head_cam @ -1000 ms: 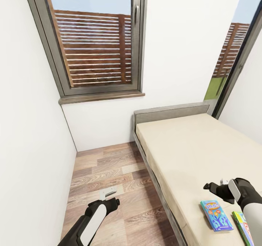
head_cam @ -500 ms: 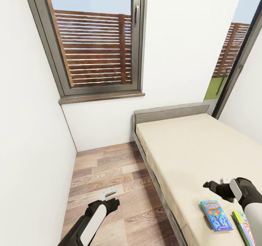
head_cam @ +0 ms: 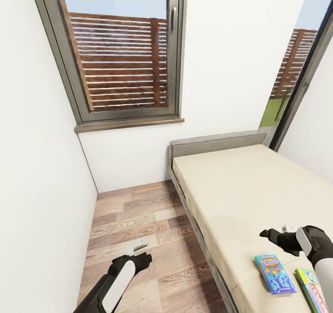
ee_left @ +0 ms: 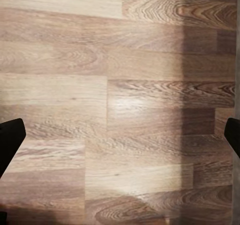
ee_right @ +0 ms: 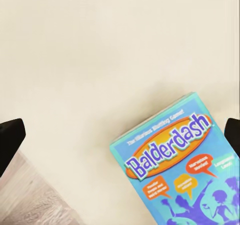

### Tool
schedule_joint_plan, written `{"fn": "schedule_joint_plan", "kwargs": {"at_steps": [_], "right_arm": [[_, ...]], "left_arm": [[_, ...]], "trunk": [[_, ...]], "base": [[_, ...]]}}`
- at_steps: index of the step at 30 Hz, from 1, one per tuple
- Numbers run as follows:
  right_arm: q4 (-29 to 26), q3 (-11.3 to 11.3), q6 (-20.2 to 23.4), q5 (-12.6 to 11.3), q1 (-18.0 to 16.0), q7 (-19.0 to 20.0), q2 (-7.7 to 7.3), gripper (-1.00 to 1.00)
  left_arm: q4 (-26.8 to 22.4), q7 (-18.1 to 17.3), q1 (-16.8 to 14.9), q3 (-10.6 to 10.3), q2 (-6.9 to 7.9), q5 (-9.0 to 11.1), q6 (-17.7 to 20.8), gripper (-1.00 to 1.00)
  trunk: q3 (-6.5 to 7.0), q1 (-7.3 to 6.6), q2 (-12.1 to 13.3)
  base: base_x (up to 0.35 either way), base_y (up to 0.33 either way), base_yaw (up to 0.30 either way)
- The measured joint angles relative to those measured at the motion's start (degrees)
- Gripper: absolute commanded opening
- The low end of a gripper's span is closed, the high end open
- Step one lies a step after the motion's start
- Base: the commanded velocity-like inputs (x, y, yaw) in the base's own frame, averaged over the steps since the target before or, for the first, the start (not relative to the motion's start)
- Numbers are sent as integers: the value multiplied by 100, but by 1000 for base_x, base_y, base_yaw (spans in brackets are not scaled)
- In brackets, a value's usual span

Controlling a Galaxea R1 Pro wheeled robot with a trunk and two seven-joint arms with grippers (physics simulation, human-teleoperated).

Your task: Put all the toys in the child's room - the three board games (two on the bed and one on the table), the two jigsaw puzzles on the table, and the tennis ball on the table - inside the toy box on the table in the child's room.

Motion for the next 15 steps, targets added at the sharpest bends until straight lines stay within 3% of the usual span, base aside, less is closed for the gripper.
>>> {"fn": "schedule_joint_plan", "kwargs": {"at_steps": [15], "right_arm": [[-1,-2,-41,-1,8,22,-102,100]], "left_arm": [[61,-1,-32,0,-4,-1,-7,100]], "trunk": [[0,0,0]], "base": [[0,0,0]]}}
